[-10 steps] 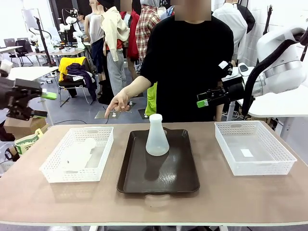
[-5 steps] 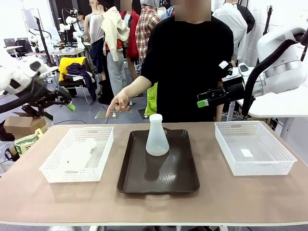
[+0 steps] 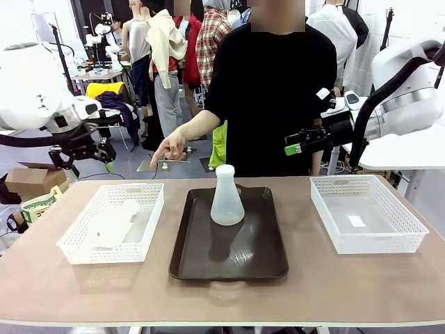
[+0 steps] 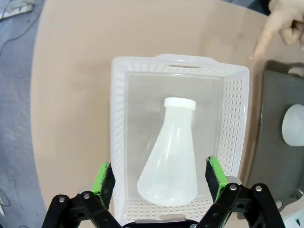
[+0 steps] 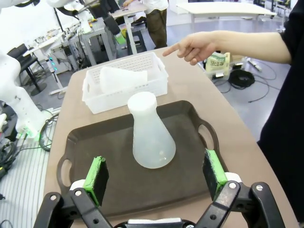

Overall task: Prepare the laboratory tools.
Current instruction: Pick up the Big flask that the person points to.

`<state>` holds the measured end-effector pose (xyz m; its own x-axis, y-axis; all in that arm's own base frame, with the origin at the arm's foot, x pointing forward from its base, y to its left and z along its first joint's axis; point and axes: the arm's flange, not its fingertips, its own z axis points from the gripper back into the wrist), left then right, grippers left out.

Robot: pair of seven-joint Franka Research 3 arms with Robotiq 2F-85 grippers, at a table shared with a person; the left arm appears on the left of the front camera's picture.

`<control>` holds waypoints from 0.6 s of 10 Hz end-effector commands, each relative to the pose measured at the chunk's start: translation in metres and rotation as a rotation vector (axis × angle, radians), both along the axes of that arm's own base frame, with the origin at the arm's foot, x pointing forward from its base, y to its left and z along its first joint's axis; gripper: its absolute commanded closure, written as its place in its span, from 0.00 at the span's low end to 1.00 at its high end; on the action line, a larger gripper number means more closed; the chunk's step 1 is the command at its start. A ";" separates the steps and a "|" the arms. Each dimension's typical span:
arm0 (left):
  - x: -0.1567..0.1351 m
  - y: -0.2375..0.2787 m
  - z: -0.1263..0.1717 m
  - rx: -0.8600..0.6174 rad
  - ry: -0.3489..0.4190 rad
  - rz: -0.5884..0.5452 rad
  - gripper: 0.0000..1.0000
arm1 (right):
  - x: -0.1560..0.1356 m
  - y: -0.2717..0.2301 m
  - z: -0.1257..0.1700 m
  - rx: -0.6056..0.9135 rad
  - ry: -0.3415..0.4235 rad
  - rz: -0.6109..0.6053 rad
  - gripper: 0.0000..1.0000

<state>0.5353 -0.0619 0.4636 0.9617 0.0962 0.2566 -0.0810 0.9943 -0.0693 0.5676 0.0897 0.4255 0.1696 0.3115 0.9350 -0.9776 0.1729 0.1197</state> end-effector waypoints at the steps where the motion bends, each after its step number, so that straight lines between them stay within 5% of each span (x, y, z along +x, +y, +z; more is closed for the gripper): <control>1: 0.014 -0.005 -0.011 0.018 0.069 -0.148 0.00 | 0.000 0.000 0.000 -0.003 0.005 0.000 0.00; 6: 0.015 -0.016 -0.059 0.085 0.216 -0.436 0.00 | 0.000 0.000 0.000 -0.003 0.005 0.000 0.00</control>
<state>0.5422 -0.0811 0.4072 0.9551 -0.2923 0.0482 0.2942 0.9550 -0.0388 0.5676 0.0897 0.4255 0.1696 0.3115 0.9350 -0.9776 0.1730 0.1197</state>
